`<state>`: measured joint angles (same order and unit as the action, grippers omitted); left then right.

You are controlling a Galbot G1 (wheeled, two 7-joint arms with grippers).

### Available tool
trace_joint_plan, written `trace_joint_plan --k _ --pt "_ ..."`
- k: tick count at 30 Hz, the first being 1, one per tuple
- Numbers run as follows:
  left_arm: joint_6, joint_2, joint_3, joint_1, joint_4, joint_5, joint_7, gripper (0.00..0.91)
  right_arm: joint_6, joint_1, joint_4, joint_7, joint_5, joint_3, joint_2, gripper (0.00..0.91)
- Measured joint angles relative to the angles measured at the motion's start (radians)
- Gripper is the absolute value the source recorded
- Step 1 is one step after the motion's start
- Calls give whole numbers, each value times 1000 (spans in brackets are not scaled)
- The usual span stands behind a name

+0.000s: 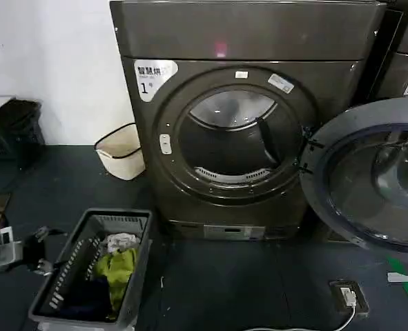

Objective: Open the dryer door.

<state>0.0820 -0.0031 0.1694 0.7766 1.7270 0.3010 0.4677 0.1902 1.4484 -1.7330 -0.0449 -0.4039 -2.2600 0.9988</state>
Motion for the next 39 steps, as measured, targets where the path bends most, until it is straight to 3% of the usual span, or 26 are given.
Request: trace_joint_plan --k 4,39 --pt "-23 -6 -9 -6 -15 -43 45 907 -3 7 0 0 1 -3 7 907" --pt "-47 -33 -4 -5 -47 -120 65 907 7 9 -35 -2 3 -7 24 907"
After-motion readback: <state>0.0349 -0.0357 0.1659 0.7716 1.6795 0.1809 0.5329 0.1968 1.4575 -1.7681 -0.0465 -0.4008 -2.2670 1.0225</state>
